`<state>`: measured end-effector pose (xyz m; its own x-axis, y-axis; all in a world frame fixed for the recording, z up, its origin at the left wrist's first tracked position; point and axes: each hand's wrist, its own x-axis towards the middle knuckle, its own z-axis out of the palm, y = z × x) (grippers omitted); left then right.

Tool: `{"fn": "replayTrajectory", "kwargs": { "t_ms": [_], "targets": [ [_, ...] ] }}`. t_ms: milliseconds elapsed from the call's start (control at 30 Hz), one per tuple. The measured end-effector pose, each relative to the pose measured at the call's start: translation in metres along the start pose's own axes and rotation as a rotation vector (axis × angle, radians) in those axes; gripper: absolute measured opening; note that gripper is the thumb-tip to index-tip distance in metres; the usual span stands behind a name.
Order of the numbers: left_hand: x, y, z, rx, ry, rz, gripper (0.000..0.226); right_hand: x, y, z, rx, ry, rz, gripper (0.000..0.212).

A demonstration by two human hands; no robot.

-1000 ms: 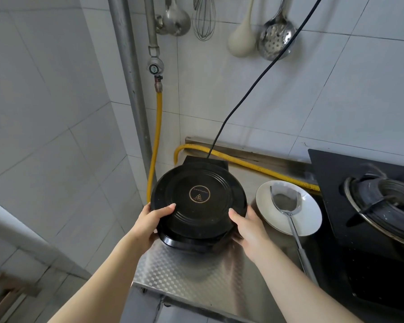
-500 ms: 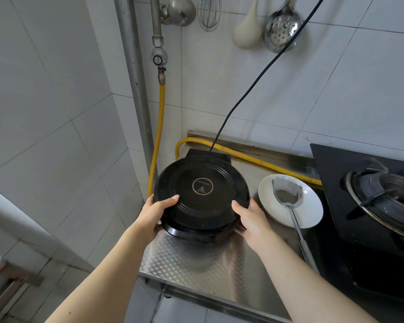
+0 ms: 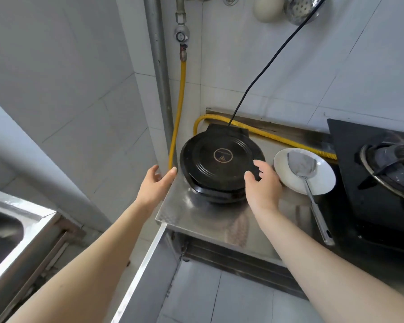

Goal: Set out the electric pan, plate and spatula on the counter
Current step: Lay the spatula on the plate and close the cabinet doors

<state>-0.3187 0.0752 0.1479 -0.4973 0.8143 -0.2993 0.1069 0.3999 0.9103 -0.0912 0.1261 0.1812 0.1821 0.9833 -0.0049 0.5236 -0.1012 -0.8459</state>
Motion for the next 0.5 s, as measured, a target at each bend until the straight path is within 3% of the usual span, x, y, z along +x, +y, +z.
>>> {"fn": "replayTrajectory", "kwargs": {
  "t_ms": [333, 500],
  "targets": [
    [-0.076, -0.084, -0.062, 0.233, -0.05, -0.07, 0.073, -0.126, -0.021, 0.047, -0.047, -0.064, -0.339, 0.03],
    [-0.11, -0.139, -0.07, 0.342, -0.146, -0.237, 0.073, -0.178, 0.003, 0.081, -0.205, -0.53, -0.155, 0.028]
  ]
}}
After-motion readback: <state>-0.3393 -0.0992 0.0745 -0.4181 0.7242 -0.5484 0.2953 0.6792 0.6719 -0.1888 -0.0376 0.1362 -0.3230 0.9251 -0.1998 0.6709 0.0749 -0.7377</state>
